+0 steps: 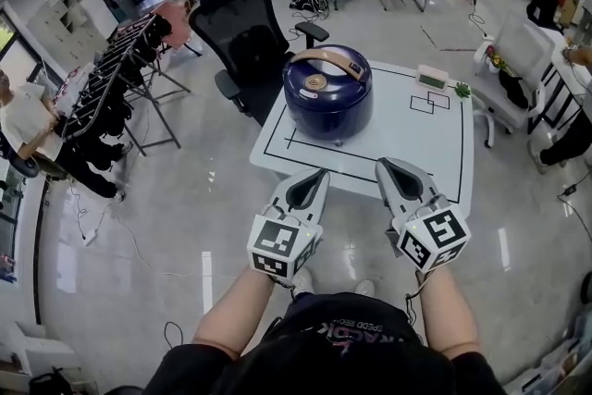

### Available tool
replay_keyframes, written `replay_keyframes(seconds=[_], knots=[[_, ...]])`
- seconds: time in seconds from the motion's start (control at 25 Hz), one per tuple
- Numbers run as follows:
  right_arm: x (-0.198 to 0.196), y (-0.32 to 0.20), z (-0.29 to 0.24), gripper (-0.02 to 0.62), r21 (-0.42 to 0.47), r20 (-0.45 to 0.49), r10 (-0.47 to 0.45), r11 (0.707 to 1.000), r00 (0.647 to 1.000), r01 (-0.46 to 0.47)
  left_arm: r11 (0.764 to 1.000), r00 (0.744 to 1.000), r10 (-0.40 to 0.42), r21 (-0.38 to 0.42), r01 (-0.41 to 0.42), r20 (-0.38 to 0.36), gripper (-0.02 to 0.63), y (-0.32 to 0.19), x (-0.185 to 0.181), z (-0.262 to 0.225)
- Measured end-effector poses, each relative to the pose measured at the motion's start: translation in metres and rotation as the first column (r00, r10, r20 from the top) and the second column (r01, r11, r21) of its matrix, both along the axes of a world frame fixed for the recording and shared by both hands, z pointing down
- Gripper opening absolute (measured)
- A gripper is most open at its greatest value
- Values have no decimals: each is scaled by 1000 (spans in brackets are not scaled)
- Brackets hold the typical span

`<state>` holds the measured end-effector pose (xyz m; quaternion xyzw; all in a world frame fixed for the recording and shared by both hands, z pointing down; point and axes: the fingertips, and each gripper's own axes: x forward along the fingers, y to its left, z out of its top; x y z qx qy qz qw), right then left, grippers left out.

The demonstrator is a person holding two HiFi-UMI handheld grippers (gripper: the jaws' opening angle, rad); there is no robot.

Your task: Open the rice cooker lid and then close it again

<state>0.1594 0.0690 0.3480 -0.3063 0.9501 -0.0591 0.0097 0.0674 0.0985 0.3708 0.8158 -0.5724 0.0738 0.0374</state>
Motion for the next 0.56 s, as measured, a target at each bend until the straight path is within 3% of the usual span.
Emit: replay_keyframes(seconds=[0.56], knots=[[9,0,-2,2,6,36,-3,1000,999,2,1000,999,1,11,-1,38,3,1,9,-8]])
